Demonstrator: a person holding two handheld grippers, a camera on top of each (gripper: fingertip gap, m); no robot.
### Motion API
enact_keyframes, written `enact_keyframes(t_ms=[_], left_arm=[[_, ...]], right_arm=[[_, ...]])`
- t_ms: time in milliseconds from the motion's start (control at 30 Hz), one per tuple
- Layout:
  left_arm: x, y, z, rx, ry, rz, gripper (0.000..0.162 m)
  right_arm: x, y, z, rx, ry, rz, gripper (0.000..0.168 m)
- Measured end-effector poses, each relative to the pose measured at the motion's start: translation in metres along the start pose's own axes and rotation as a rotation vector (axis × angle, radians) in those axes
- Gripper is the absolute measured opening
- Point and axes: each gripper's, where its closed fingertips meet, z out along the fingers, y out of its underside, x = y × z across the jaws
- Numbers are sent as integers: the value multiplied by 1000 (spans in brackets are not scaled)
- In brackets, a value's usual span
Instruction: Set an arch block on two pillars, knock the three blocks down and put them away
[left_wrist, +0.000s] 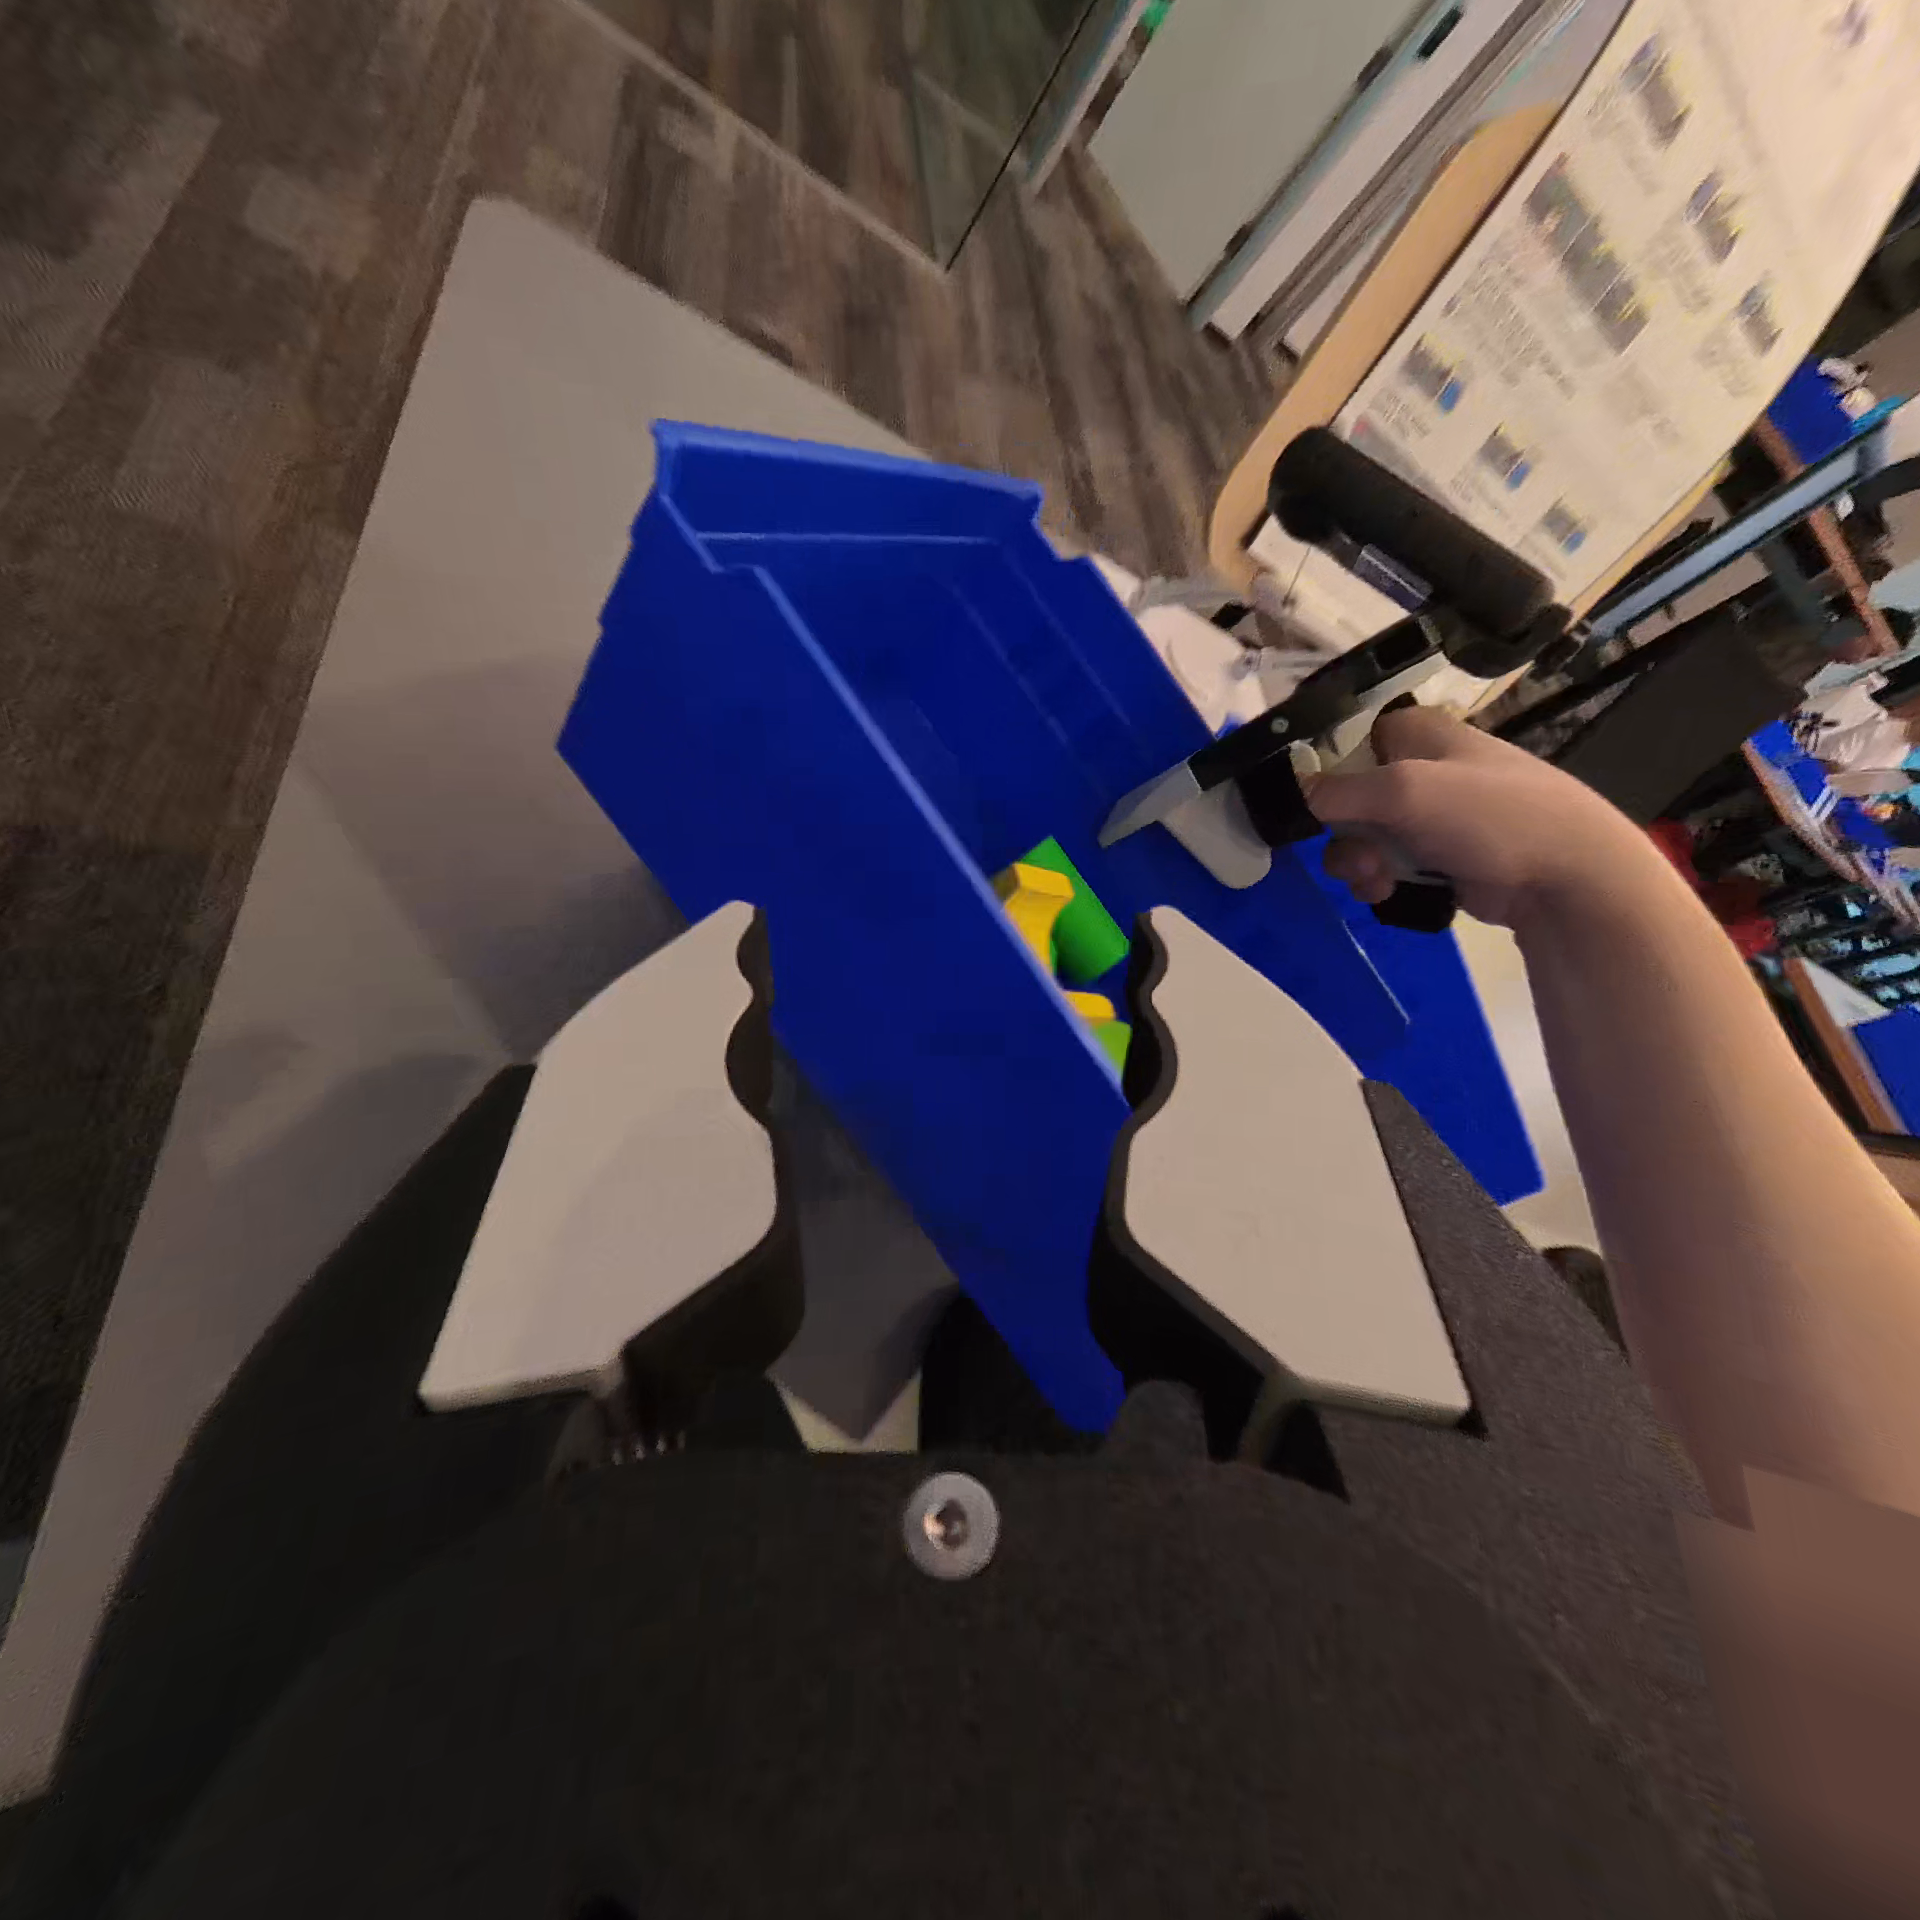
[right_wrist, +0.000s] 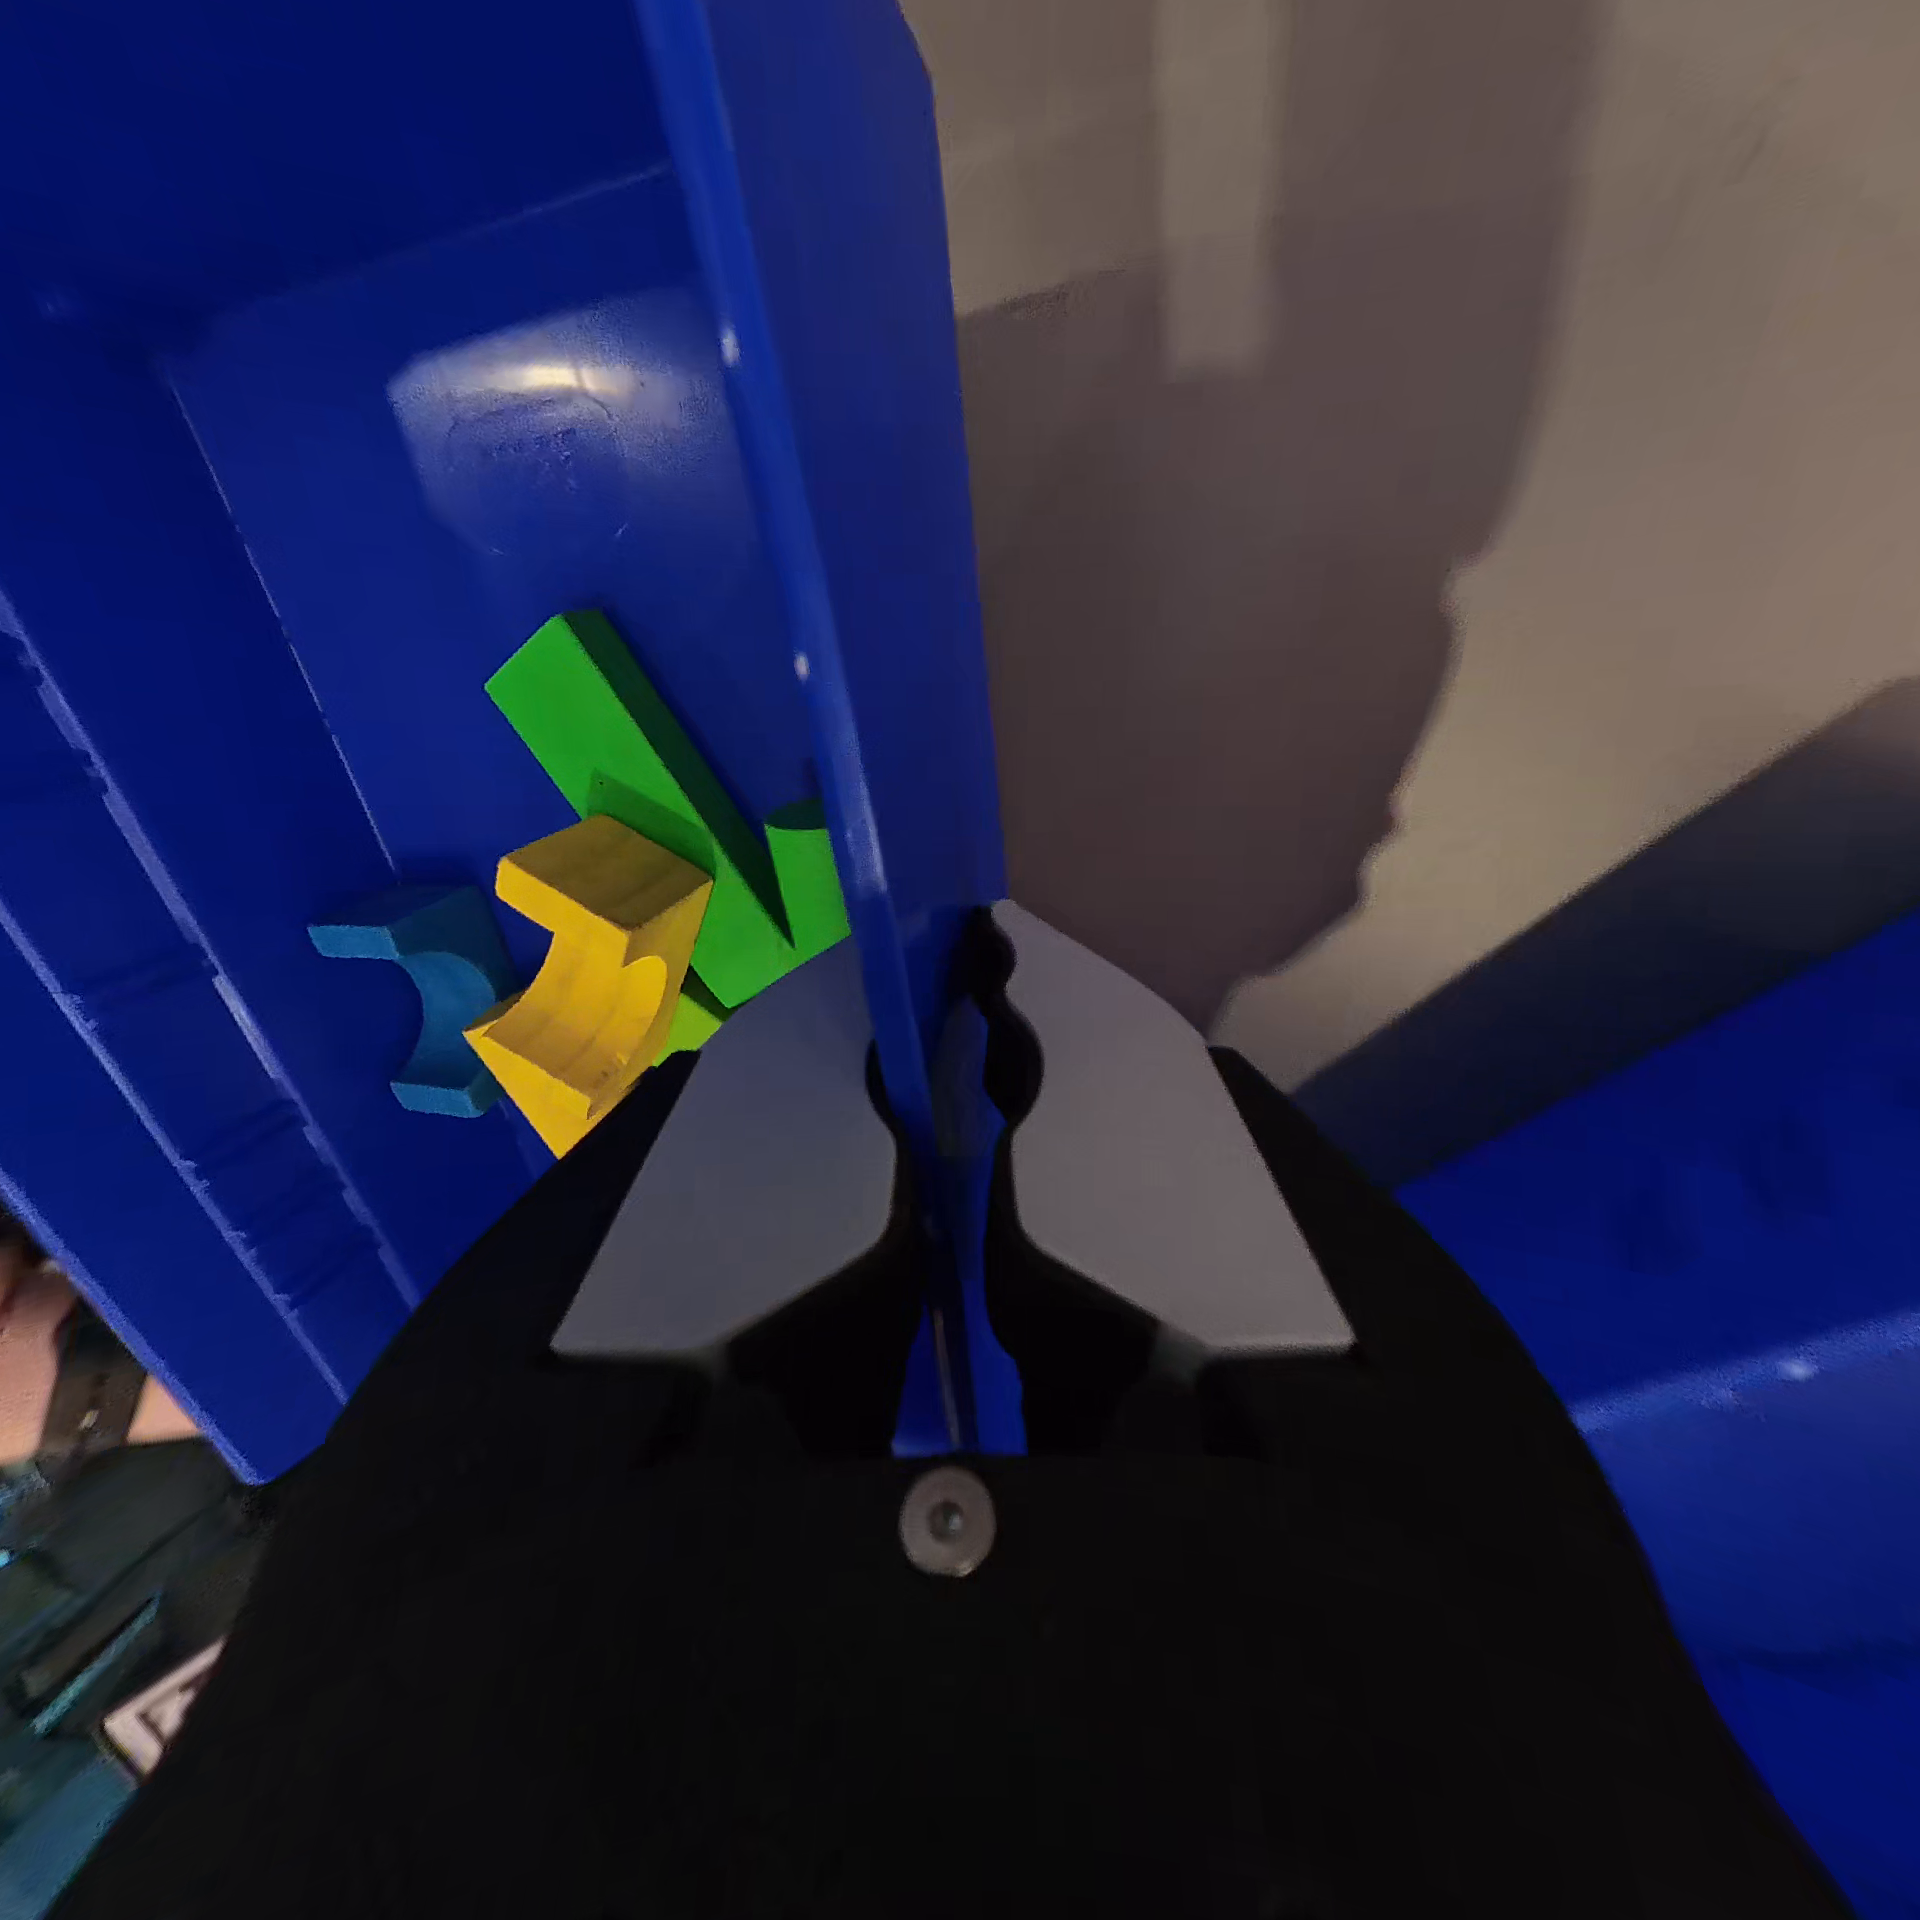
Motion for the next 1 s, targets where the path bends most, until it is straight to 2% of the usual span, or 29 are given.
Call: enact_keyframes(t_ms=[133, 200, 267, 300, 400, 500, 600, 667, 733, 800, 833, 867, 1000], left_arm=[[-18, 19, 30, -157, -30, -22, 63], [-23, 20, 41, -180, -31, -27, 58], [-31, 30, 49, -241, -73, -29, 58], [-34, 35, 52, -274, -92, -17, 60], [-39, 49, 61, -364, -121, -2, 63], [-42, 65, 78, -462, -134, 9, 67], [-47, 86, 93, -596, -174, 30, 68], [-54, 101, 99, -690, -228, 44, 67], [-59, 114, 104, -777, -269, 74, 60], [-59, 125, 110, -850, -283, 91, 44], [-63, 125, 113, -869, -324, 114, 43], [-69, 123, 115, -878, -377, 145, 35], [-69, 111, 138, -836, -395, 237, 26]], right_arm=[[29, -2, 30, 58, 74, 79, 9], [43, -2, 40, 105, 90, 137, 11], [42, -7, 37, 156, 60, 169, 19], [43, -8, 33, 170, 90, 133, 17], [35, -21, -3, 305, 208, -91, 20], [24, -23, -72, 568, 368, -313, 28], [48, 14, -138, 715, 580, -403, 40], [93, 46, -174, 743, 731, -338, 51], [142, 78, -191, 732, 773, -208, 57], [184, 105, -187, 688, 718, -81, 59], [200, 116, -180, 658, 681, -38, 60], [217, 126, -173, 620, 668, 1, 60], [263, 162, -137, 420, 621, 110, 61]])
